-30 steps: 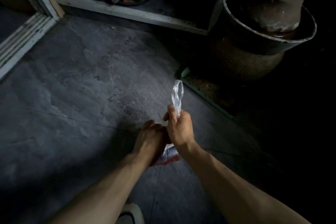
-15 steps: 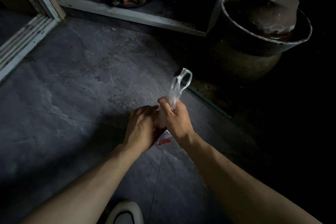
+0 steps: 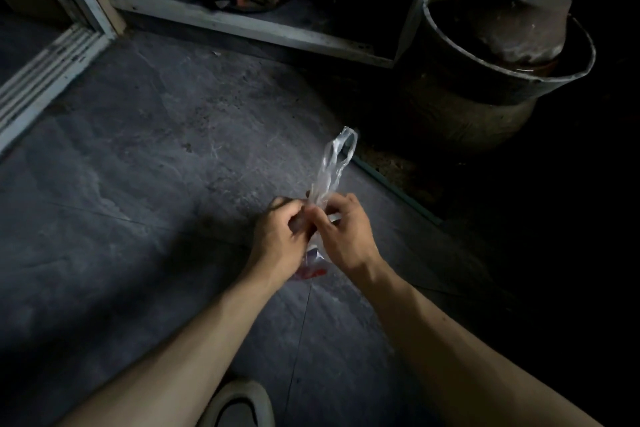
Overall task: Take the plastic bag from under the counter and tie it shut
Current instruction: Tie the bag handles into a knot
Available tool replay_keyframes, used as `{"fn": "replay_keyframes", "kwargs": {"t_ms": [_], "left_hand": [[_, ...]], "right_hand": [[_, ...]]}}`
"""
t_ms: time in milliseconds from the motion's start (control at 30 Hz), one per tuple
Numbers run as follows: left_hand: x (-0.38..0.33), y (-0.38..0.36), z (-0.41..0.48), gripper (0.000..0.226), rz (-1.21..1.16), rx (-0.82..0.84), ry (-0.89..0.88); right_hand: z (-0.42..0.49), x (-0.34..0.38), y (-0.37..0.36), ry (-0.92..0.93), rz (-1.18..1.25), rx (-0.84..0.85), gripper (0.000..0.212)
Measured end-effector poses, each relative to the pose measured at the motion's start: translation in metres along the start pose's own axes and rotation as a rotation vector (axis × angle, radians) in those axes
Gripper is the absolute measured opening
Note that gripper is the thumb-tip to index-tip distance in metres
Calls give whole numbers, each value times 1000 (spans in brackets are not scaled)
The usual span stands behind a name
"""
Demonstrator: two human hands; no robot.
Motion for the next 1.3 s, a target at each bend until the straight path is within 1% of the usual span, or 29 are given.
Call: {"fn": "replay_keyframes", "kwargs": {"t_ms": [33, 67, 133, 167, 200, 233, 300, 400, 533, 633, 700, 800, 833, 933, 1000, 1100, 1300], "left_hand": [[2, 3, 1, 15, 30, -9, -9], [3, 4, 1, 19, 56, -10, -12], [6, 6, 0, 40, 56, -17, -14], [5, 5, 0, 44, 47, -13, -21], [6, 4, -1, 41, 49, 2, -25], [6, 2, -1, 34, 47, 21, -29], [6, -2, -2, 23, 42, 48, -37], [6, -7, -5, 23, 85, 60, -17], [17, -21, -10, 12, 127, 95, 103], [22, -25, -12, 18, 59, 112, 167], [21, -23, -12, 23, 30, 77, 168], [22, -18, -9, 36, 38, 24, 161], [23, -16, -8, 36, 38, 6, 161], [27, -16, -3, 26, 32, -19, 167], [28, -16, 0, 24, 76, -23, 164], [12, -7, 6, 22, 107, -75, 135], [-16, 2, 17, 35, -58, -137, 94]], "right_hand": [[0, 0, 2, -3, 11, -7, 17], [0, -1, 3, -11, 37, -15, 17], [0, -5, 4, -41, 88, -48, 13], [0, -7, 5, -58, 106, -74, 11], [0, -10, 6, -70, 119, -97, 9], [-1, -11, 7, -75, 125, -115, 9], [-2, -13, 7, -78, 137, -138, 12], [-5, -18, 8, -92, 168, -145, 16], [-8, -18, 5, -63, 220, -88, 14], [-9, -19, 2, -81, 286, -21, 11], [-9, -21, 2, -88, 296, 4, 15], [-13, -26, -3, -111, 324, 43, 24], [-15, -27, -8, -119, 354, 67, 26], [-18, -30, -22, -142, 453, 117, 33], [-17, -26, -29, -144, 486, 121, 32], [-12, -17, -31, -151, 494, 117, 30], [-4, 1, -24, -108, 516, 77, 29]]}}
Point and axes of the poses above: each hand's wrist, its own z-axis towards the middle knuckle, its own y-axis out of the back of the hand, x = y × z, the point moved 10 cm from there along z, towards the middle knuckle, and after that the axes turned 2 degrees about -x, right-handed, at the moved point
